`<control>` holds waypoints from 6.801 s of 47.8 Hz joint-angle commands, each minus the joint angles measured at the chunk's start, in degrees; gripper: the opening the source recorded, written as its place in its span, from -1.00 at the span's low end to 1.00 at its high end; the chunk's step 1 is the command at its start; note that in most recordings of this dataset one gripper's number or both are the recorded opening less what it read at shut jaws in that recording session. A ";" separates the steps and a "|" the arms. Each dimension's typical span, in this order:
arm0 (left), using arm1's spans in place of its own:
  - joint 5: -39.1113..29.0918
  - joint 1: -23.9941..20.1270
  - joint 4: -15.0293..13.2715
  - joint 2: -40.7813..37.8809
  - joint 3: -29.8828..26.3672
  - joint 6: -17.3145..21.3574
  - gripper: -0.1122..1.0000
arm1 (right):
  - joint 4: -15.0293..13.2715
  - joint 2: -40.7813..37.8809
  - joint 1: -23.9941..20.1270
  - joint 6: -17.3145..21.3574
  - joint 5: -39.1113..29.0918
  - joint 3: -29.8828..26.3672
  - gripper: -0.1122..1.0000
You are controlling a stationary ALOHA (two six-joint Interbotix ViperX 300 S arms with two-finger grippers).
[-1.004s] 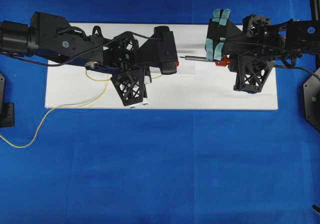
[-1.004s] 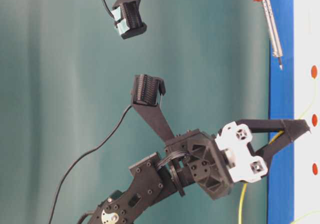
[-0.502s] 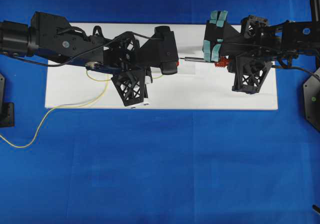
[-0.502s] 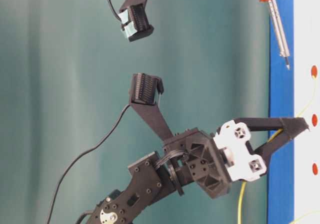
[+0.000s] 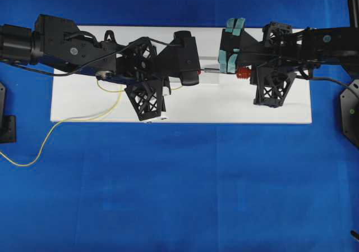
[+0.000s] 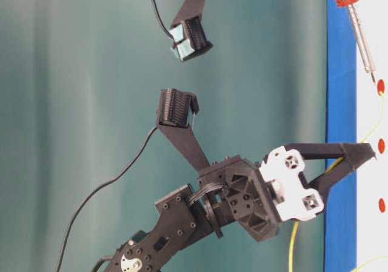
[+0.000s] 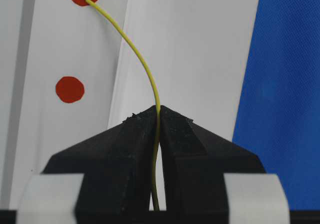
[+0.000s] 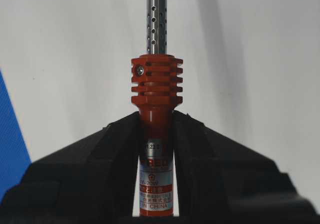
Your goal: Touch the tip of the soldering iron to the tip of the solder at the mark.
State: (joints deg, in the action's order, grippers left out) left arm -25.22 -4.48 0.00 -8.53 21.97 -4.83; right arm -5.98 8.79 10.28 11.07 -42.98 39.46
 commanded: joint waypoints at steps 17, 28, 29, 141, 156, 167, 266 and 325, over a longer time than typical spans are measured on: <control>0.18 0.00 0.09 0.79 -1.23 0.09 -0.79 | 0.00 -0.70 -0.09 -0.09 0.44 -1.41 -0.68; -0.09 0.00 0.09 0.79 -1.32 0.09 -0.79 | -0.09 -0.70 -0.09 -0.09 0.53 -1.41 -0.68; -0.09 0.00 0.09 0.79 -1.32 0.09 -0.79 | -0.09 -0.70 -0.09 -0.09 0.44 -1.41 -0.68; -0.18 0.00 0.09 11.78 2.90 -0.35 -0.79 | -0.09 -0.70 -0.09 0.00 0.97 -1.58 -0.68; 0.00 -0.09 0.09 24.79 12.83 -1.23 -0.79 | 0.00 -0.70 -0.18 0.00 1.23 -1.67 -0.68; 1.58 -0.35 0.09 28.65 17.75 -3.78 -0.79 | 0.00 -0.70 -0.18 -0.09 3.34 -1.85 -0.68; 44.65 29.62 0.09 18.19 37.00 -13.18 -0.79 | 1.49 2.72 -29.44 11.60 41.31 10.37 -0.68; 31.20 30.59 0.09 15.29 29.18 -10.11 0.67 | 1.93 -4.66 -30.59 10.81 42.45 6.06 0.71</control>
State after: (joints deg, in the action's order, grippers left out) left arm 8.53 26.89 0.00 2.46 52.29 -15.82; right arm -3.43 -1.58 -21.27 21.97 2.20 46.05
